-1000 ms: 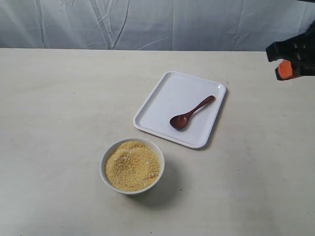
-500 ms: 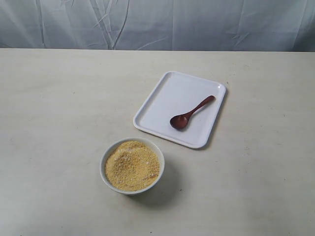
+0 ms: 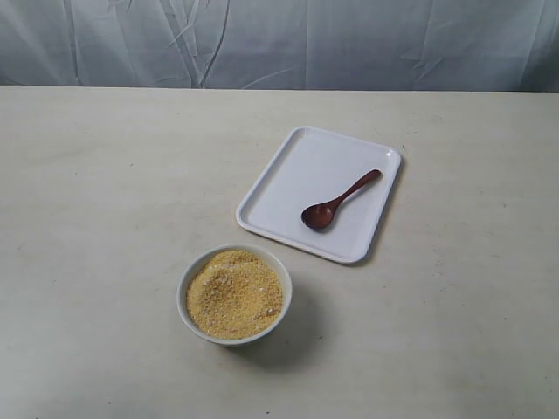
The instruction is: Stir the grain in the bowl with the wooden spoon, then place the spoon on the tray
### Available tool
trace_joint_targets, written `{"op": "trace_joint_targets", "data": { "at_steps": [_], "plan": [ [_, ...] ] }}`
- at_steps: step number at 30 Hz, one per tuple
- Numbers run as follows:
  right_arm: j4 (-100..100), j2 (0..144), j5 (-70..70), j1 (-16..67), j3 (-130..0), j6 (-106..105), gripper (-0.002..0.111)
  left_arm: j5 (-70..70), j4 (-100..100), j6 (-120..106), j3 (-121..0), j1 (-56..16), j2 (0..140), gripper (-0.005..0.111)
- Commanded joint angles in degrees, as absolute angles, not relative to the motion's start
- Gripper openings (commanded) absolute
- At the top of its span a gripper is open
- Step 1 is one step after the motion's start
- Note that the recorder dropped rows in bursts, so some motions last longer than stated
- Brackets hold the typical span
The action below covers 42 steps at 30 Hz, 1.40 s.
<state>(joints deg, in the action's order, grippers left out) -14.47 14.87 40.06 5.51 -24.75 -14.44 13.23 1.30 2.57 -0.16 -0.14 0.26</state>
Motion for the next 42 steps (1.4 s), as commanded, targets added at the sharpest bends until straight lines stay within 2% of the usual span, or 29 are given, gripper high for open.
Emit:
{"op": "trace_joint_targets", "data": {
  "at_steps": [1,11,21,31,42],
  "plan": [
    [-14.96,14.62,40.2,5.31,-24.72,-14.38,0.0,12.82,1.18,2.49,0.0,-0.17,0.0,0.0],
    [-14.96,12.41,40.2,5.31,-24.72,-14.38,0.0,12.82,1.18,2.49,0.0,-0.17,0.0,0.0],
    [-15.06,0.44,40.43,5.31,-24.72,-14.38,0.0,12.82,1.18,2.49,0.0,-0.17,0.0,0.0],
    [-14.58,0.0,40.3,5.31,-24.61,-14.38,0.0,12.82,1.18,2.49,0.0,-0.17,0.0,0.0],
    [-1.52,0.0,30.38,5.31,-15.6,-6.88,0.0,12.94,1.29,2.49,0.0,-0.17,0.0,0.0]
  ]
}}
